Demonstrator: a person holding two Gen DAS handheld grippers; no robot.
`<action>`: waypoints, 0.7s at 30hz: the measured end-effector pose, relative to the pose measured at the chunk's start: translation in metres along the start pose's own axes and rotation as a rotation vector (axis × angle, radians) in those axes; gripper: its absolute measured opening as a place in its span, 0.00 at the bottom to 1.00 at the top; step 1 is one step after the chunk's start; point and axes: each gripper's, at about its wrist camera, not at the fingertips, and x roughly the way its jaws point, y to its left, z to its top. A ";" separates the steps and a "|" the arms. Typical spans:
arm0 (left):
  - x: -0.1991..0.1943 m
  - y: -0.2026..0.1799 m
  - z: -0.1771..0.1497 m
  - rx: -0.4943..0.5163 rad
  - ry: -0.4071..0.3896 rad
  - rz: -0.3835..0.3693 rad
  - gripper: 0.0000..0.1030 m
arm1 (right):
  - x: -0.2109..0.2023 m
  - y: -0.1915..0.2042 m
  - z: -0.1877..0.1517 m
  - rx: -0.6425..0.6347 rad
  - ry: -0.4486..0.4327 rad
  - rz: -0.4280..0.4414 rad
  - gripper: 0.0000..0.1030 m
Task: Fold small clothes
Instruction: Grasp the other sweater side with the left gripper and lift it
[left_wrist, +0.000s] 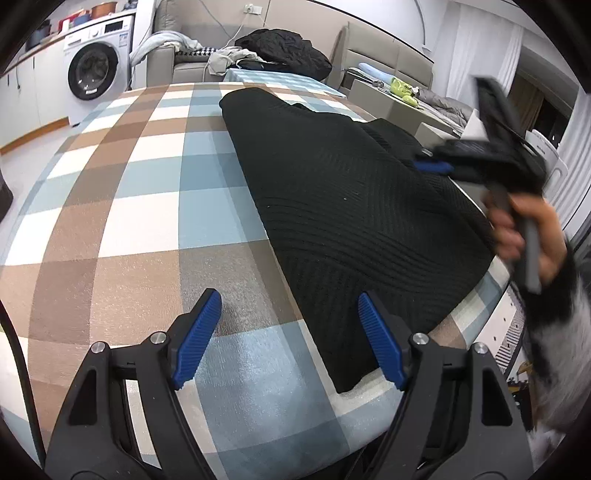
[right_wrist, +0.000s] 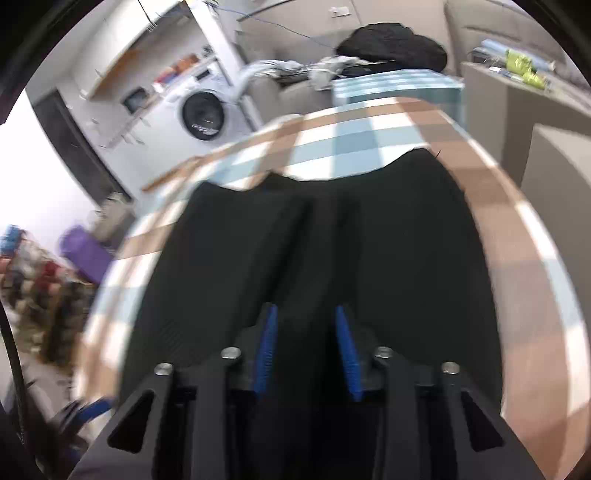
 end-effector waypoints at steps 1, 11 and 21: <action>0.000 0.001 0.000 -0.010 -0.002 -0.002 0.72 | -0.005 0.002 -0.008 -0.003 -0.001 0.032 0.39; 0.021 -0.008 0.022 -0.024 0.023 0.049 0.72 | -0.063 0.008 -0.070 -0.114 -0.042 -0.124 0.58; 0.061 -0.012 0.064 -0.061 0.055 -0.009 0.64 | -0.046 -0.047 -0.045 0.001 -0.026 -0.147 0.51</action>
